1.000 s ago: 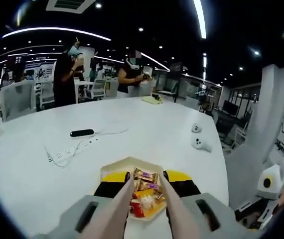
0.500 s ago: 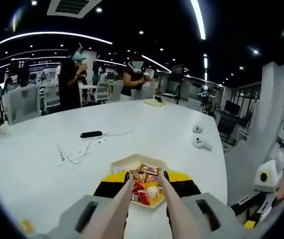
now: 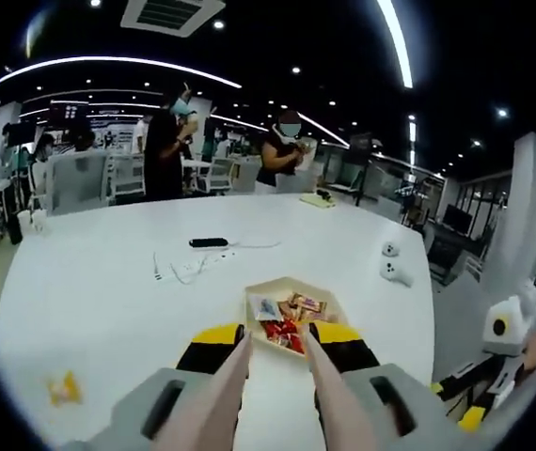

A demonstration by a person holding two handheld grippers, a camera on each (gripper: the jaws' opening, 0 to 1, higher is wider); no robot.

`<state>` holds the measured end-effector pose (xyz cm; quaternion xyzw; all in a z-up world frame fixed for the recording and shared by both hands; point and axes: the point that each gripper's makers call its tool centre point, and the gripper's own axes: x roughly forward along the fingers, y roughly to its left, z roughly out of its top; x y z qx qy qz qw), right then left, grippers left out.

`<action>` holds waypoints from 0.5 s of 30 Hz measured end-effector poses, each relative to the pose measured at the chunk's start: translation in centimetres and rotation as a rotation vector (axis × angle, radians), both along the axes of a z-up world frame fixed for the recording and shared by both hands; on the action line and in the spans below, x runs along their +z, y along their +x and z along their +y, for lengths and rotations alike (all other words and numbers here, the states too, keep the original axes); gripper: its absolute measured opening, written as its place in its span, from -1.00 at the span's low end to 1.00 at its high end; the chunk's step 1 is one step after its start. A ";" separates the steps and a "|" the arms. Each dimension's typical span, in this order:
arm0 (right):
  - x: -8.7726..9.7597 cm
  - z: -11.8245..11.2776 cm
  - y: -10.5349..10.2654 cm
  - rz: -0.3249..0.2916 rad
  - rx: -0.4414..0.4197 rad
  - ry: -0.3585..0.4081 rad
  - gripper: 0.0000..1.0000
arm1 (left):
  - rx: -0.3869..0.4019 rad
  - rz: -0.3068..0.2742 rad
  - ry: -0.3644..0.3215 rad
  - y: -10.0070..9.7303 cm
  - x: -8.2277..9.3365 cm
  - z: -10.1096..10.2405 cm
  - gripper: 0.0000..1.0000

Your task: Place the target food into the container with the food tongs after gripping and lifting it, then release it inside without dropping or visibly crushing the food.

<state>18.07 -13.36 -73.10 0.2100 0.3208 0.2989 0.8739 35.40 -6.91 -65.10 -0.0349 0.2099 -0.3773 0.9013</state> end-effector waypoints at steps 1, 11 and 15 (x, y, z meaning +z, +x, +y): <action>0.1 0.1 0.0 -0.003 -0.002 -0.001 -0.02 | 0.005 0.002 0.001 -0.1 -0.2 0.4 -0.47; -0.6 1.3 -1.0 0.013 0.003 -0.036 -0.02 | 0.053 0.049 0.031 -0.6 -3.7 5.7 -0.46; -0.5 1.1 -0.7 0.012 -0.021 -0.042 -0.01 | 0.064 0.059 0.048 -0.2 -4.7 7.7 -0.46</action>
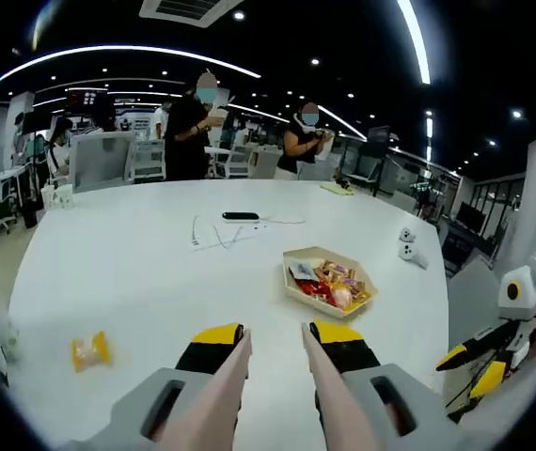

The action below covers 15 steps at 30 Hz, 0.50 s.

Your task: Place the target food into the container with the food tongs after gripping and lifting it, then release it inside without dropping or visibly crushing the food.

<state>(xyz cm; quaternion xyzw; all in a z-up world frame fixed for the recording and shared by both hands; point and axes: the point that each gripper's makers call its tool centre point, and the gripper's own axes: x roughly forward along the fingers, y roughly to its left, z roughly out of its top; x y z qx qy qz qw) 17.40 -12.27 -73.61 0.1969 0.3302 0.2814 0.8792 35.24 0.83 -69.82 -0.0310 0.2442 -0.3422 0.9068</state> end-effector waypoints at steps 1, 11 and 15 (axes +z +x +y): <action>0.1 0.0 0.1 -0.002 -0.004 -0.001 -0.01 | 0.003 0.001 0.005 0.1 -0.1 0.4 -0.46; 0.7 0.4 0.8 -0.009 0.024 -0.040 -0.01 | 0.014 -0.037 0.020 1.1 0.1 3.5 -0.45; 0.8 1.1 1.0 -0.017 0.053 -0.053 -0.01 | -0.025 -0.065 0.055 1.1 -0.2 4.7 -0.45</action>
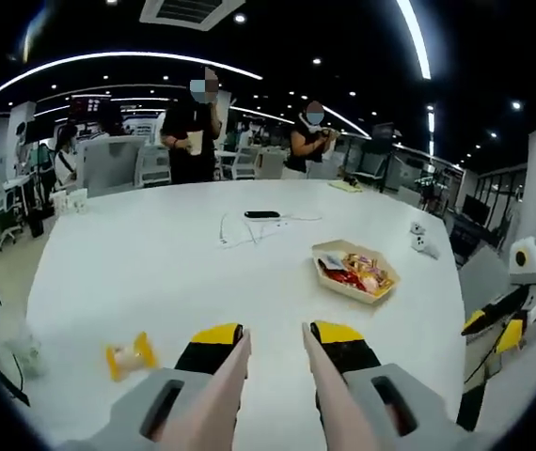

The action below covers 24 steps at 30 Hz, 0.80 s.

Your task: Place the target food into the container with the food tongs after gripping and lifting it, then release it inside without dropping or visibly crushing the food.

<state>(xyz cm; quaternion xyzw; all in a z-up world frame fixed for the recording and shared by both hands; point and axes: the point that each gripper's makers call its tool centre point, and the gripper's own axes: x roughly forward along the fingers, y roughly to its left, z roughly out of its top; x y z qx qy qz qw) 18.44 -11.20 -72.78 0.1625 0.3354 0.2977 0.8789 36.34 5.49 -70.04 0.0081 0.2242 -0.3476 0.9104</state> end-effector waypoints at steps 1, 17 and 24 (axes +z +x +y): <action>0.0 0.0 0.0 -0.002 0.002 -0.001 -0.01 | -0.007 0.006 0.008 0.0 -0.2 0.3 -0.45; -0.5 -0.3 -0.2 0.015 -0.017 -0.011 -0.01 | -0.231 -0.020 0.213 0.6 -3.1 3.1 -0.49; -0.7 -0.5 0.0 0.024 -0.017 -0.029 -0.01 | -0.226 0.012 0.197 2.2 -4.2 4.0 -0.48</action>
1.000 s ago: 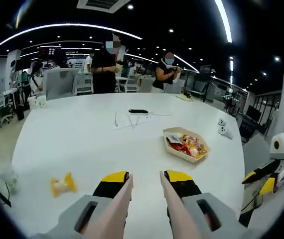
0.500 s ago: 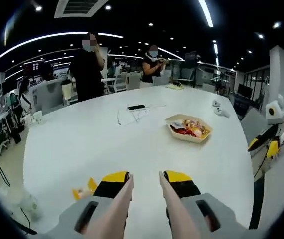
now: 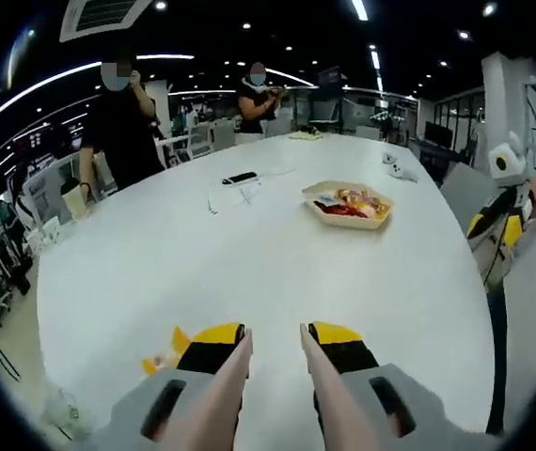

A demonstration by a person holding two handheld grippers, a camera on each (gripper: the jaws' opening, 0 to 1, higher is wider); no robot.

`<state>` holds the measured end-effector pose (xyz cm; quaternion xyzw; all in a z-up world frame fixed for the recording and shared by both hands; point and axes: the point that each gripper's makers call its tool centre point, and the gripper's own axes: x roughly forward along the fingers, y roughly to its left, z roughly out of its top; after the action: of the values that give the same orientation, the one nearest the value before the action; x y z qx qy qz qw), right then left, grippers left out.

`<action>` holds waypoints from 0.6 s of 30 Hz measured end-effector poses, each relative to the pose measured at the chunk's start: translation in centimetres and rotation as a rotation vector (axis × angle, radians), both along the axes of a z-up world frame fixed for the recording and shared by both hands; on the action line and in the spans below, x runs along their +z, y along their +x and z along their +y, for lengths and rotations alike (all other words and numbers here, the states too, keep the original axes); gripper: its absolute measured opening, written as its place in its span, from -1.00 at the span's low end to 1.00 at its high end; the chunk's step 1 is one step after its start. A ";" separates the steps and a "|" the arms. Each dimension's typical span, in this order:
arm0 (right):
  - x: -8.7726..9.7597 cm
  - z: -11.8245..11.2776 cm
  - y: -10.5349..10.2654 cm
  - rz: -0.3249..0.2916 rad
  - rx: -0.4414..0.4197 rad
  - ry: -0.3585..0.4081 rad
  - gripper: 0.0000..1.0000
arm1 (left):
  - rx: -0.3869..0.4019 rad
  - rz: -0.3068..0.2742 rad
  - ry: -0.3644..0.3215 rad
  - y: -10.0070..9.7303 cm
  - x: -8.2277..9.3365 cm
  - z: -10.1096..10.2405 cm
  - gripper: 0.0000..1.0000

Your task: Place the target food into the container with the food tongs after gripping and lifting it, then release it inside without dropping or visibly crushing the food.

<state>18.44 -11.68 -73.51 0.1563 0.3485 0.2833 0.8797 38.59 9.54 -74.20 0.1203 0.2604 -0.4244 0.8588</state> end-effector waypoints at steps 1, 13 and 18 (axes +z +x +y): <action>0.0 -0.1 0.1 -0.002 -0.002 0.000 -0.01 | 0.005 0.006 -0.002 0.2 -0.1 0.1 -0.48; -0.7 -0.6 0.4 0.032 -0.005 -0.008 -0.01 | -0.068 -0.040 0.168 2.2 -2.7 3.5 -0.48; -0.9 -0.9 0.4 0.045 -0.004 -0.025 -0.01 | -0.052 -0.036 0.170 4.2 -2.8 5.2 -0.47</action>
<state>18.80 -12.58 -74.40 0.1522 0.3713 0.2737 0.8741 42.77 14.72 -77.05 0.2070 0.2769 -0.4208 0.8387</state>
